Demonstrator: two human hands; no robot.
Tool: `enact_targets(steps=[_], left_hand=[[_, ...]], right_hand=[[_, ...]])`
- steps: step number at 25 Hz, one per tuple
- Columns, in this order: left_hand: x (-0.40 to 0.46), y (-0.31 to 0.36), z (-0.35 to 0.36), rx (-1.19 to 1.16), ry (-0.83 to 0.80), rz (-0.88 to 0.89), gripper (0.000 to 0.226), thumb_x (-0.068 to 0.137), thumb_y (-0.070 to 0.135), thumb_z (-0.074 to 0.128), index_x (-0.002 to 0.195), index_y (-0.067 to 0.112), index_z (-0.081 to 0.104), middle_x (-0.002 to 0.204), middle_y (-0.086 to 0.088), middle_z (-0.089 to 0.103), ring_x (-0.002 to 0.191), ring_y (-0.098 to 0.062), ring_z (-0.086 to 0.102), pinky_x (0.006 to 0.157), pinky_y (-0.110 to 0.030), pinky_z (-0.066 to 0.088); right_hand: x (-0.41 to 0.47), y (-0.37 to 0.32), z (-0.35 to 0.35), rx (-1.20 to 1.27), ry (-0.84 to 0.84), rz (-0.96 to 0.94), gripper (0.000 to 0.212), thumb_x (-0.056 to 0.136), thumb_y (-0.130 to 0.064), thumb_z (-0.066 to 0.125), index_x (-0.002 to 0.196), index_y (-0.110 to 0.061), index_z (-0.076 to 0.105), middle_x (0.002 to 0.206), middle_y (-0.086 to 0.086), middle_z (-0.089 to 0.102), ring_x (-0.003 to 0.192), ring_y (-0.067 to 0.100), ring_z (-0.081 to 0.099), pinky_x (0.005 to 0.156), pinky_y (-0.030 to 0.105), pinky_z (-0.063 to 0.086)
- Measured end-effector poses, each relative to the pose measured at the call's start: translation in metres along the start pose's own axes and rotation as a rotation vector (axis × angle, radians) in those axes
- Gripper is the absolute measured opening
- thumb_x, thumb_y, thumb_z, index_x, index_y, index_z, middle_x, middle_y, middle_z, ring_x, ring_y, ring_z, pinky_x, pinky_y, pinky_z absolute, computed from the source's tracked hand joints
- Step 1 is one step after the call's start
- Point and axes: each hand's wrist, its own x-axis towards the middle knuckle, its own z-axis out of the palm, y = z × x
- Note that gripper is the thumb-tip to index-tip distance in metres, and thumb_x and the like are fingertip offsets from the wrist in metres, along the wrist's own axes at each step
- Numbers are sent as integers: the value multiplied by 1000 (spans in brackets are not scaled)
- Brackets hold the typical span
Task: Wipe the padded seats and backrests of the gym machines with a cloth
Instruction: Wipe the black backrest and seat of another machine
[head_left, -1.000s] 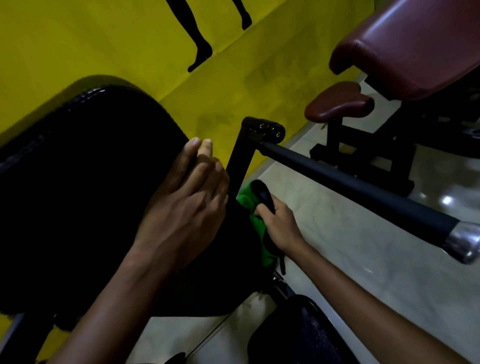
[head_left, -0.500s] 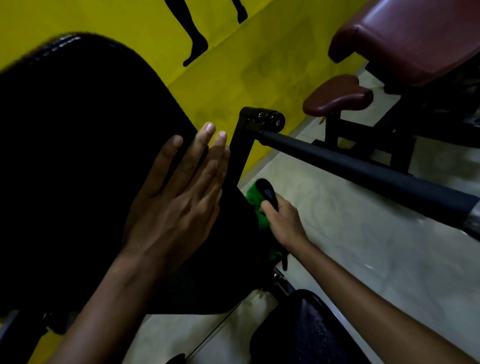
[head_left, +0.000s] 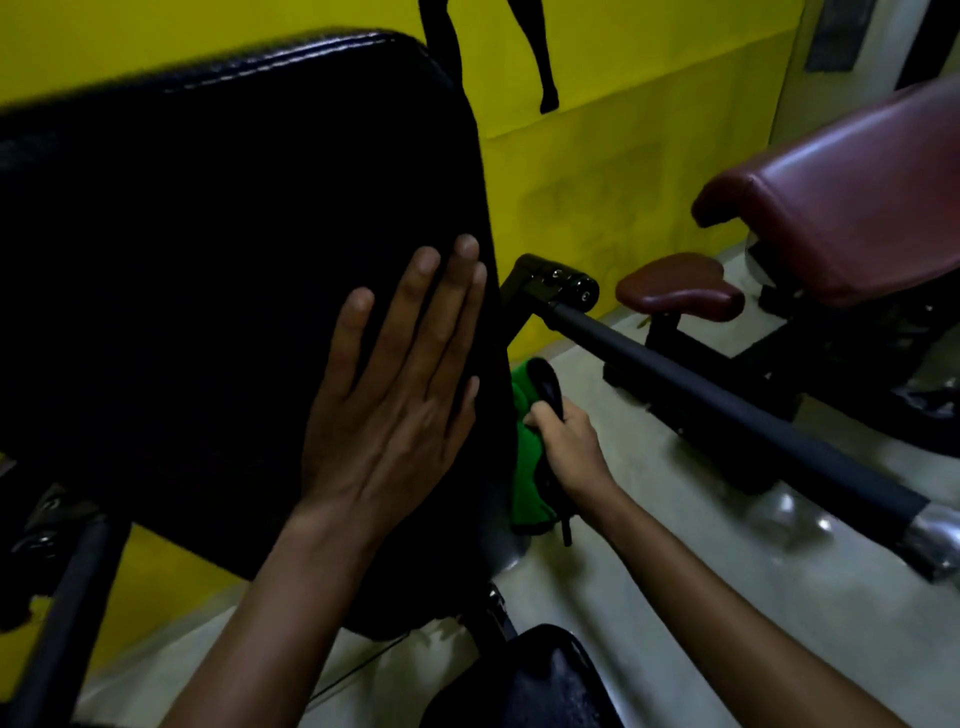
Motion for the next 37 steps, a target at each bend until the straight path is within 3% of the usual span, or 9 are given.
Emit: enact_targets(steps=[3, 6, 12, 18, 21, 24, 28, 33, 37], left_hand=[[-10, 11, 5, -57, 13, -91, 67, 99, 35, 33, 152, 6, 4, 160, -6, 6, 146, -24, 6, 116, -41, -4], [-24, 26, 14, -120, 5, -185, 66, 100, 35, 34, 152, 8, 4, 159, -6, 4, 146, -25, 1, 117, -41, -6], [-33, 56, 30, -164, 24, -376, 66, 101, 33, 35, 151, 13, -3, 156, -7, 8, 143, -19, -18, 117, -42, -10], [-47, 76, 34, -186, -71, -452, 70, 101, 34, 37, 150, 15, -9, 157, -10, -3, 141, -22, -24, 116, -43, -11], [-51, 85, 37, -164, -88, -472, 74, 101, 35, 39, 149, 14, -13, 157, -4, -24, 141, -24, -25, 116, -45, -11], [-50, 84, 35, -165, -101, -481, 71, 100, 33, 43, 151, 8, 0, 154, -16, -4, 143, -39, -12, 115, -45, -10], [-48, 90, 37, -182, -86, -515, 63, 99, 29, 47, 145, 1, 14, 147, -21, 6, 134, -48, 4, 115, -45, -10], [-50, 103, 40, -222, -120, -547, 78, 98, 28, 47, 150, 6, -7, 146, -25, 2, 138, -47, -10, 115, -45, -11], [-61, 119, 44, -223, -182, -512, 80, 100, 32, 44, 147, 13, -18, 155, -14, -26, 140, -30, -26, 117, -46, -9]], right_hand=[[3, -21, 0, 27, -9, -88, 11, 67, -30, 51, 70, -19, 50, 70, 3, 52, 69, 18, 51, 64, 32, 38], [10, -29, 0, 194, 3, -221, 8, 69, -25, 49, 73, -19, 49, 73, 3, 50, 70, 15, 48, 62, 28, 38], [16, 31, -5, 51, -165, -150, 8, 70, -25, 47, 76, -22, 51, 68, -2, 52, 67, 17, 50, 62, 30, 39], [30, 8, -3, 217, -175, -398, 12, 81, -13, 48, 81, -25, 48, 62, -19, 54, 60, -7, 49, 57, 11, 37], [31, 51, -6, 15, -229, -262, 20, 77, -27, 46, 94, -19, 51, 75, -10, 50, 71, 6, 51, 65, 24, 38], [36, 72, -15, -77, -349, -90, 22, 88, -23, 49, 107, -15, 55, 91, 2, 54, 90, 23, 55, 73, 30, 38], [41, 61, -8, 166, -298, -166, 15, 80, -24, 49, 93, -27, 55, 91, 1, 56, 88, 18, 55, 71, 28, 43], [38, 100, -12, -63, -318, -10, 25, 89, -19, 49, 113, -13, 55, 104, 11, 57, 98, 26, 57, 75, 31, 41], [42, 87, -8, 148, -294, -82, 37, 76, -27, 49, 111, -18, 57, 106, 9, 60, 98, 21, 58, 80, 33, 46]])
